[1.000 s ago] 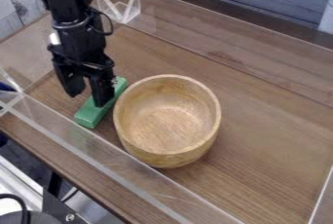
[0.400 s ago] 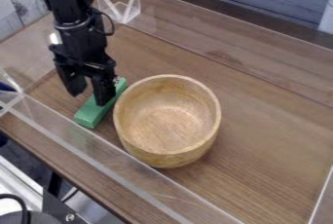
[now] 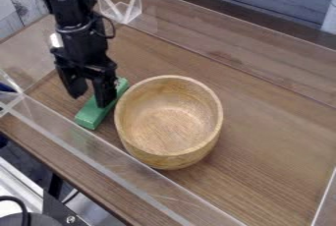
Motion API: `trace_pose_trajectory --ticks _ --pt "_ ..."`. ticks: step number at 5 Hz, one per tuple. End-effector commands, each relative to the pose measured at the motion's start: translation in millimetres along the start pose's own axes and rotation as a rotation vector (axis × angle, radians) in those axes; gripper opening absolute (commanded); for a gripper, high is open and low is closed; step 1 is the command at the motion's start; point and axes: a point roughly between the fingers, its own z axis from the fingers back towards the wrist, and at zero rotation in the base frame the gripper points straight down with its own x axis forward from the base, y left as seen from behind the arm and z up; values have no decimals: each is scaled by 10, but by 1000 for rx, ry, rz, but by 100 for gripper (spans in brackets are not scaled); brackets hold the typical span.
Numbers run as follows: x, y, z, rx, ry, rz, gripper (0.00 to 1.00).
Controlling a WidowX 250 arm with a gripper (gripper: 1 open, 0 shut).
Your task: Put the green block in the brown bowl
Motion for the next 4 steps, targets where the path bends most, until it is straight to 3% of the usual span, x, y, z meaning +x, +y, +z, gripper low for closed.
trace_pose_trajectory --ticks 1,4 --pt "75 63 128 18 -39 12 100" --pt "88 54 -98 25 -7 19 100"
